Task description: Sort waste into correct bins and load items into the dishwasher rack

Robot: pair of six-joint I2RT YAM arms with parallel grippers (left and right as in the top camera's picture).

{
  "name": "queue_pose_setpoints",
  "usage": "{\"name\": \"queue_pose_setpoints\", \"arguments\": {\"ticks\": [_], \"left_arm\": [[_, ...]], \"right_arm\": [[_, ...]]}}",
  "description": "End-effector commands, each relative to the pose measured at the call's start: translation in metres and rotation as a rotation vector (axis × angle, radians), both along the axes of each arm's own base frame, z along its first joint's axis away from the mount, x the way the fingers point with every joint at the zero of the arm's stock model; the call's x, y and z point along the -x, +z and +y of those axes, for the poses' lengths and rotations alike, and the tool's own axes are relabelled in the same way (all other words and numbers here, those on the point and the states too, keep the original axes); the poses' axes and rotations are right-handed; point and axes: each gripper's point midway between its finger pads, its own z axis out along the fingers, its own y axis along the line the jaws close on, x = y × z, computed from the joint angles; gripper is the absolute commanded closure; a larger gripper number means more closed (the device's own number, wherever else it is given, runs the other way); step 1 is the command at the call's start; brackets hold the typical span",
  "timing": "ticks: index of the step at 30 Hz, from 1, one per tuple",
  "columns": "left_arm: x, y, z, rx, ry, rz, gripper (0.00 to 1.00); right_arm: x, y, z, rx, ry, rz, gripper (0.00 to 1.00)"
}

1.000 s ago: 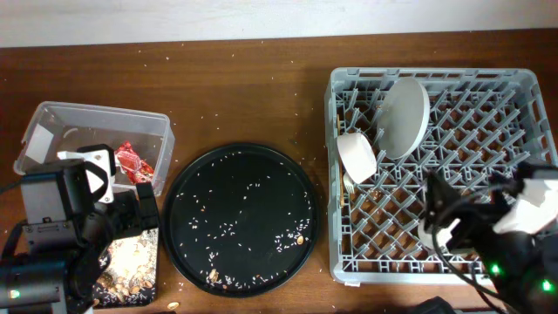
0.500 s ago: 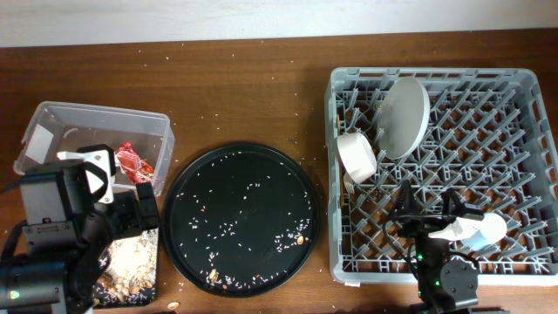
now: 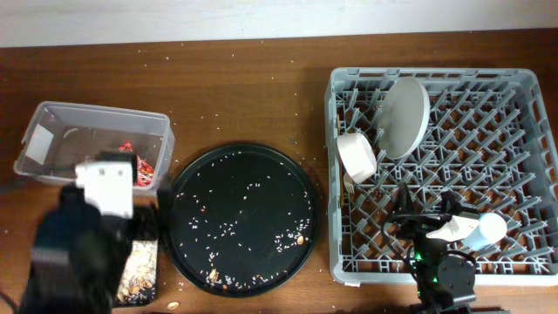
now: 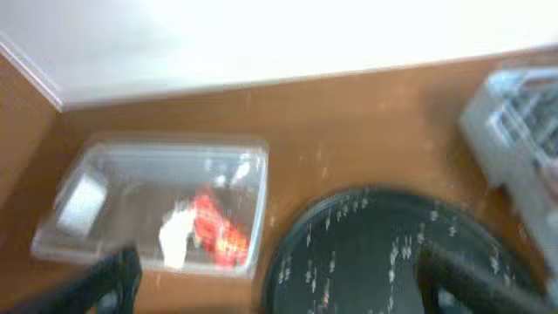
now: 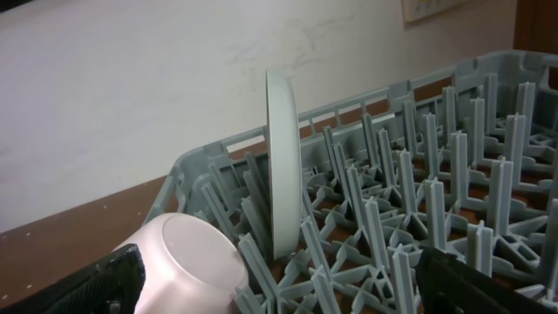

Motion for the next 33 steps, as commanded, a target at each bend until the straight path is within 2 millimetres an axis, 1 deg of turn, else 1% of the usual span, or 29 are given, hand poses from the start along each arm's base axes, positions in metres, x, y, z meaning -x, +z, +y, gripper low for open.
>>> {"name": "queue_pose_setpoints", "arguments": {"ticks": [1,3,4,6,8,11,12,13,14,16,33], "left_arm": [[0.004,-0.031,-0.012,0.006,-0.076,-0.172,0.01],[0.006,-0.051,-0.023,0.047,-0.136,-0.298,0.01],[0.009,-0.062,-0.025,0.058,-0.151,-0.350,0.01],[0.012,-0.086,-0.027,0.071,-0.163,-0.440,0.01],[0.011,-0.103,-0.027,0.078,-0.164,-0.509,0.01],[-0.007,-0.147,-0.030,0.078,-0.163,-0.513,0.01],[-0.011,-0.167,-0.032,0.076,-0.167,-0.486,0.01],[-0.010,-0.187,-0.028,0.063,-0.149,-0.401,0.01],[-0.011,-0.182,-0.028,0.065,-0.148,-0.424,0.01],[-0.010,-0.186,-0.028,0.064,-0.148,-0.407,0.01],[-0.010,-0.186,-0.028,0.064,-0.148,-0.407,0.01]], "right_arm": [[0.000,-0.003,-0.002,0.007,-0.010,0.006,0.01],[0.000,-0.003,-0.002,0.007,-0.010,0.006,0.01],[0.000,-0.003,-0.002,0.007,-0.010,0.006,0.01],[0.000,-0.003,-0.002,0.007,-0.010,0.006,0.01],[0.000,-0.003,-0.002,0.007,-0.010,0.006,0.01],[0.000,-0.003,-0.002,0.007,-0.010,0.006,0.01],[0.000,-0.003,-0.002,0.007,-0.010,0.006,0.01],[0.000,-0.003,-0.002,0.007,-0.010,0.006,0.01],[0.000,-0.003,-0.002,0.007,-0.010,0.006,0.01],[0.000,-0.003,-0.002,0.007,-0.010,0.006,0.01],[0.000,-0.003,-0.002,0.007,-0.010,0.006,0.01]]}}
